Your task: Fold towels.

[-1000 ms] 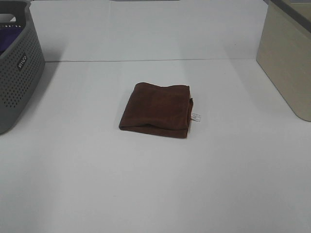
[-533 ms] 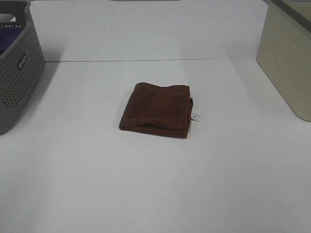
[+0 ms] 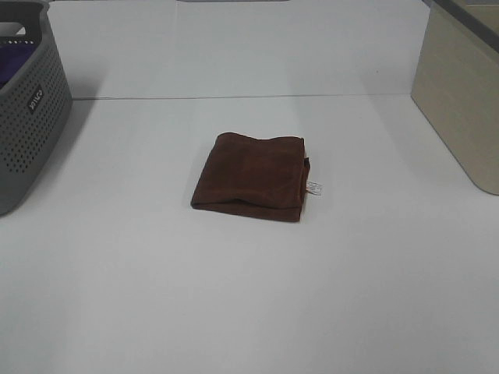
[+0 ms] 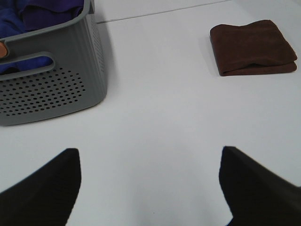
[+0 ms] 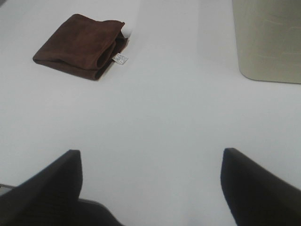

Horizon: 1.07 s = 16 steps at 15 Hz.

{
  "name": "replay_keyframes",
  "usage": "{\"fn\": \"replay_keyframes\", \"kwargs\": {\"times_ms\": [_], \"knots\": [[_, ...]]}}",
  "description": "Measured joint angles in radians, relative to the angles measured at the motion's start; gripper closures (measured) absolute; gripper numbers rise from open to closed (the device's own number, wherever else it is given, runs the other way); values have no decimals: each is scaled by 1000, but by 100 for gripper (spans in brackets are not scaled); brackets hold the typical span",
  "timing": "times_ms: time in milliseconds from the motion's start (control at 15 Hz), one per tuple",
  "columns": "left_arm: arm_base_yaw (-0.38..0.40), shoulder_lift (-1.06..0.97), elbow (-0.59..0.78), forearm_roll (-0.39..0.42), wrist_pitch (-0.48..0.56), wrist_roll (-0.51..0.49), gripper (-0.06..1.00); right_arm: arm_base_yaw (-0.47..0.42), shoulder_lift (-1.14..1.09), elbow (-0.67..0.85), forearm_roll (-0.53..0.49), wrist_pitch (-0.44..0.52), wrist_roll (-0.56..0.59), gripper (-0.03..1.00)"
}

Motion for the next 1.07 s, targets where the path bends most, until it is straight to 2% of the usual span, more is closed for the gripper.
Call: {"fn": "replay_keyframes", "kwargs": {"times_ms": [1067], "knots": [[0, -1, 0, 0, 0, 0, 17, 0, -21, 1, 8, 0, 0, 20]]}}
